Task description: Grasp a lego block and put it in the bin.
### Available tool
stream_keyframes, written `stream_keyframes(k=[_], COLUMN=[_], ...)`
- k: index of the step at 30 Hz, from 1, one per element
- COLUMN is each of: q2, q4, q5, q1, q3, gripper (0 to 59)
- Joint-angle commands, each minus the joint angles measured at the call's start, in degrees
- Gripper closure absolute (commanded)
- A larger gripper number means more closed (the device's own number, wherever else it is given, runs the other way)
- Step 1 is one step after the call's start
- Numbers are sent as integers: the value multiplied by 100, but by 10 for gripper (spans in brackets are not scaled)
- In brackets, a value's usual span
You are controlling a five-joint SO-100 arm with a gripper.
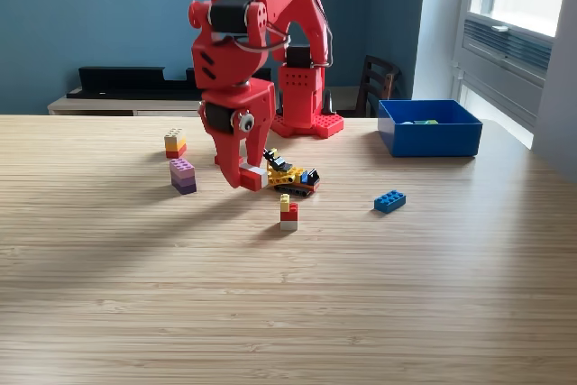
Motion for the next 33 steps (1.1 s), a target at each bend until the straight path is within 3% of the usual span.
stream_keyframes(k=[1, 8, 14, 33], q2=[1424, 2646, 3146, 3208], q4=[396, 1011, 1318, 1354], q5=[9, -132, -176, -492], q1=[-185, -1521, -3146, -7972], q3=[-791, -211, 281, 1389], gripper=[586, 586, 586, 586])
